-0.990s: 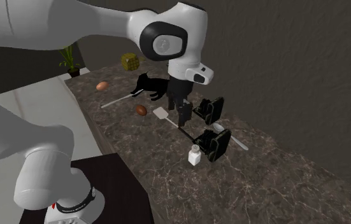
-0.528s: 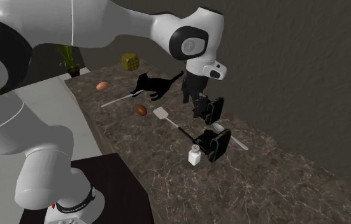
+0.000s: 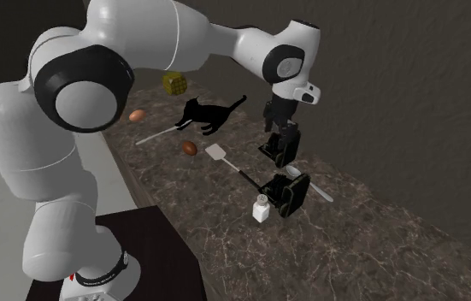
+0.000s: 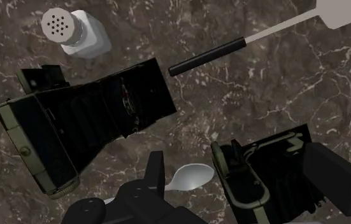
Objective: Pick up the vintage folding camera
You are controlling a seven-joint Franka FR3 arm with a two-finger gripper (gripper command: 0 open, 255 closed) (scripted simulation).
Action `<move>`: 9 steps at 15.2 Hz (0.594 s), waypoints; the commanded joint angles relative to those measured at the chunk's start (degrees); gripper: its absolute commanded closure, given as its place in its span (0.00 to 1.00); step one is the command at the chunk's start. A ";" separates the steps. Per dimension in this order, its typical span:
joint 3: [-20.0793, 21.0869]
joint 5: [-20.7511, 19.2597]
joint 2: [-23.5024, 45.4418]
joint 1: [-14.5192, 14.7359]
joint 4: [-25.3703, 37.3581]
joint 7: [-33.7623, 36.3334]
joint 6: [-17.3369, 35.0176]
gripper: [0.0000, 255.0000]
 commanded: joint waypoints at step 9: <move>0.41 -2.29 13.07 2.83 12.38 2.97 0.95 0.00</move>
